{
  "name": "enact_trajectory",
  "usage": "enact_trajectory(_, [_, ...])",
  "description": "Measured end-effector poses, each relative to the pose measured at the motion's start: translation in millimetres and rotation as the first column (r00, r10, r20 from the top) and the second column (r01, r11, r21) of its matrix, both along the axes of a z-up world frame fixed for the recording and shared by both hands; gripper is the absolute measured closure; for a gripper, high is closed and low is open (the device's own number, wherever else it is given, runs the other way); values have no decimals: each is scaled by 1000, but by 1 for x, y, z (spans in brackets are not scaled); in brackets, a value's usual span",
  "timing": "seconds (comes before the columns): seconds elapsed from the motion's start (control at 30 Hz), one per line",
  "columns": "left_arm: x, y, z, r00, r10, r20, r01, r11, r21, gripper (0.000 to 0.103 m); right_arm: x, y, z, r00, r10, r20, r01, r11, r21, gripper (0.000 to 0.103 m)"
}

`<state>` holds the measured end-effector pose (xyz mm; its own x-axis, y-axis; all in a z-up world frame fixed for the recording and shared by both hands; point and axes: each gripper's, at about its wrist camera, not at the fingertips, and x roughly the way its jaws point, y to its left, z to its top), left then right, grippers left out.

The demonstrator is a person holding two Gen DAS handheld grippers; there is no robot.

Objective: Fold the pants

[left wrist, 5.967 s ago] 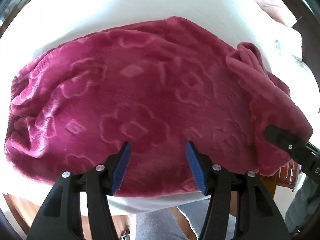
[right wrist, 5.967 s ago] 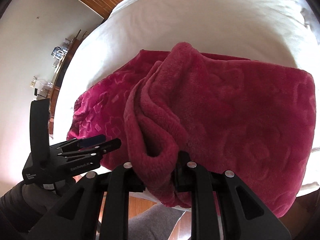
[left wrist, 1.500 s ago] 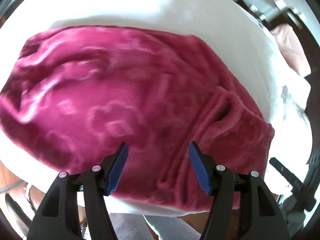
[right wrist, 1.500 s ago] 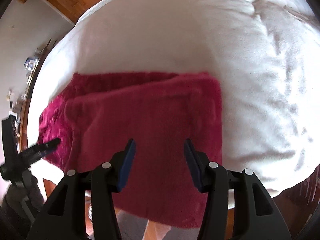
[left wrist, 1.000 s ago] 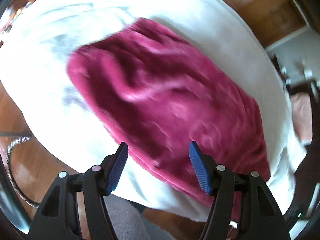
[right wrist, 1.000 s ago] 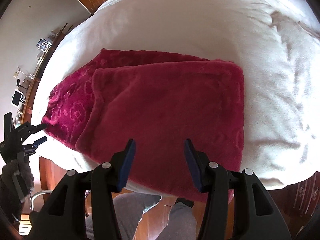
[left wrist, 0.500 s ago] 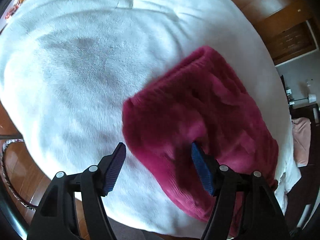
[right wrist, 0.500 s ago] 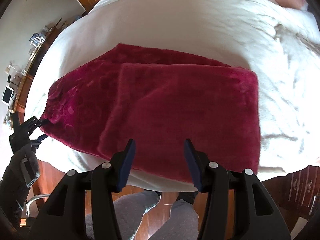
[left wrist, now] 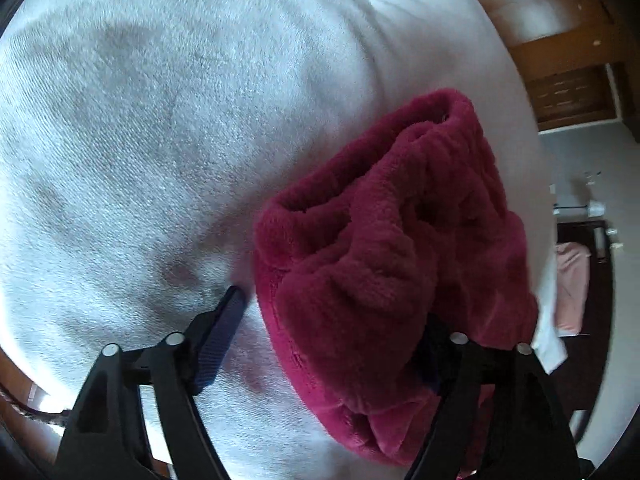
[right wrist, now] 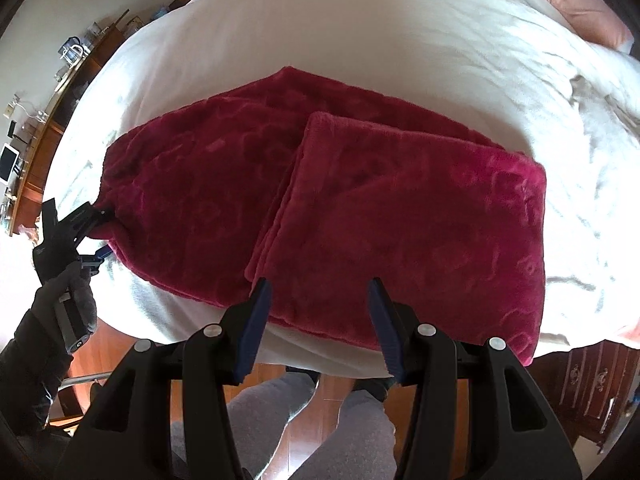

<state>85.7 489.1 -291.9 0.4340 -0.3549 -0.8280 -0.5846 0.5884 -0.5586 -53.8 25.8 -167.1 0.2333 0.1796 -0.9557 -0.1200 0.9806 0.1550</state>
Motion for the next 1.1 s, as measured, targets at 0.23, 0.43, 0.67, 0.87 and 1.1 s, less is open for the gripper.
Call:
enact_trajectory(0.23, [-14,12,1,997,17,80,-6,991,-133,71,4,6,4,1000,23,12,-23,1000,-4,52])
enact_trajectory(0.43, [-23,3,34,991,19,130,-7,995,-95,78,7,-2,9,998,59,34,-60,998,18,52])
enact_trajectory(0.67, [-21,-41,107,964,-107,245,101,994,35,79,14,-38,20,996,56,74,-61,996,70,52])
enact_trajectory(0.87, [-15,-106,161,926,-213,311,173,973,150,80,14,-87,23,996,34,84,-42,993,106,51])
enact_trajectory(1.1, [1,-209,213,850,-411,329,302,893,333,80,13,-153,17,996,-32,78,20,988,155,51])
